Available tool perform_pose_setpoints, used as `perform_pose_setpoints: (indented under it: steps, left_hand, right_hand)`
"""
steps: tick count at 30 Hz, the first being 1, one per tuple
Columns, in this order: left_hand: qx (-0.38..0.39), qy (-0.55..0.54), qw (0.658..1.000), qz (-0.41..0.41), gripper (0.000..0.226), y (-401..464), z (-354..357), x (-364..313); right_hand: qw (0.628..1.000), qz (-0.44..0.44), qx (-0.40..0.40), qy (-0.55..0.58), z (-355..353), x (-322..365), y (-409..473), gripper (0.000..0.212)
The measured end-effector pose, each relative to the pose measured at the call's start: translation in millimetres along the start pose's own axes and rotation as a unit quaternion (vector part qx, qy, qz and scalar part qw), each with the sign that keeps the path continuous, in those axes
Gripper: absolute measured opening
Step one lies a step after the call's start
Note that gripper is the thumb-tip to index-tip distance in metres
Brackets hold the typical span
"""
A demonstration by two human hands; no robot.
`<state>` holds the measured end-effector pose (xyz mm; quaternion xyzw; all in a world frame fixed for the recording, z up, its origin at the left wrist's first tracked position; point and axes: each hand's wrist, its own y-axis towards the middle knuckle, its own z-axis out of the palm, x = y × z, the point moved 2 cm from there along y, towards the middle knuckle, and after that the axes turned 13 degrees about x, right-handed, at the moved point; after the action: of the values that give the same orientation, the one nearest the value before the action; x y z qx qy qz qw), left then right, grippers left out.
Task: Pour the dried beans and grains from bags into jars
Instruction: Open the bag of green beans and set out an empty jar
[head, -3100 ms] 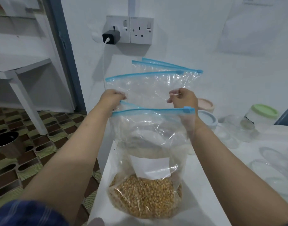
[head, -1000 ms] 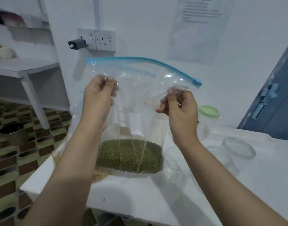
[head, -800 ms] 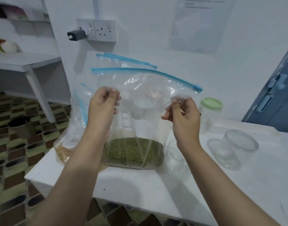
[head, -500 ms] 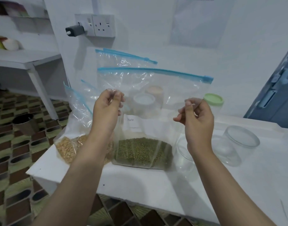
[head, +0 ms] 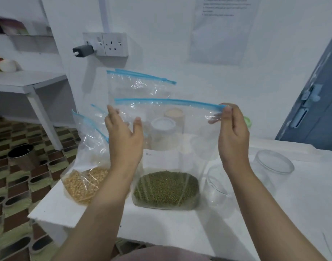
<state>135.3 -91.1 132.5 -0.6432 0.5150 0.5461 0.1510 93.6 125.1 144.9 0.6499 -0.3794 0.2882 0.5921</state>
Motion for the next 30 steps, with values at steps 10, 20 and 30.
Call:
perform_pose_setpoints:
  steps: [10, 20, 30]
  left_hand:
    - [0.013, 0.128, 0.971, 0.202, 0.039, -24.4, 25.3, -27.1]
    - [0.063, 0.066, 0.951, 0.295, 0.012, -26.1, 29.3, -52.7]
    - [-0.006, 0.164, 0.948, 0.274, 0.011, 8.7, 8.9, -28.6]
  right_hand:
    - [0.993, -0.078, 0.093, 0.0, 32.9, 19.2, -19.3, 0.012]
    - [0.969, -0.171, 0.129, -0.121, 13.6, 19.1, -25.8, 0.015]
    - [0.995, -0.071, -0.029, -0.058, -8.2, 2.7, -23.0, 0.017]
